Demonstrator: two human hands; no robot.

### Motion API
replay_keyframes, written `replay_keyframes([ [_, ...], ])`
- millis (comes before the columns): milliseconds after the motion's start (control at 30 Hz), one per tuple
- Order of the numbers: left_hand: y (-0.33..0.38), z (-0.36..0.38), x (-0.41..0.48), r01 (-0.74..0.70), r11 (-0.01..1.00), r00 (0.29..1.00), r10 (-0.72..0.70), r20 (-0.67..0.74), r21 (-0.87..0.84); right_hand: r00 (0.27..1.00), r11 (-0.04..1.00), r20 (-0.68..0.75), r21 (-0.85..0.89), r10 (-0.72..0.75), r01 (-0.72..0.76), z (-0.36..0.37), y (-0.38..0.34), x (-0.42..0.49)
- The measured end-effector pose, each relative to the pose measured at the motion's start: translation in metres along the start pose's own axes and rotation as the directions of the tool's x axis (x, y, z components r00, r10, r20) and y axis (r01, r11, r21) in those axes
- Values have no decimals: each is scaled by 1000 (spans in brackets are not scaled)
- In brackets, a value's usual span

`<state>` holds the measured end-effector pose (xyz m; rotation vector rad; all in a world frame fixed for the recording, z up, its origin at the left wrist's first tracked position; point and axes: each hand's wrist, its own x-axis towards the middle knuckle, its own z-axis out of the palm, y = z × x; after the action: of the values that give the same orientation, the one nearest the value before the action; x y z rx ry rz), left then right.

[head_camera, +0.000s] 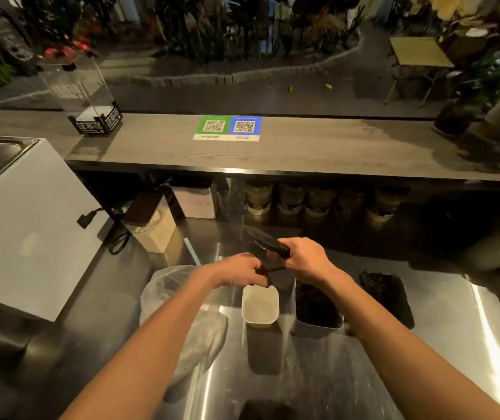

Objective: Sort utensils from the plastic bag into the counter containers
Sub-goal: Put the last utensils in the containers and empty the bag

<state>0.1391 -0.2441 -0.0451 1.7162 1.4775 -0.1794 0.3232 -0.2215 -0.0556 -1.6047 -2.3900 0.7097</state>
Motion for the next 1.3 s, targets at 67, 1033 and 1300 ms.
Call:
replay_keyframes([
  [67,11,-1,1,5,999,999,-7,52,33,999,996,35,-84,-29,32,-5,9,-5],
  [1033,118,113,39,-181,301,970,-103,-221,-936,862,259,287,872,419,-416,-33,61,-92],
  [1300,118,118,41,-161,255,984,-32,-175,-953,837,236,288,871,464,-431,-29,69,-91],
])
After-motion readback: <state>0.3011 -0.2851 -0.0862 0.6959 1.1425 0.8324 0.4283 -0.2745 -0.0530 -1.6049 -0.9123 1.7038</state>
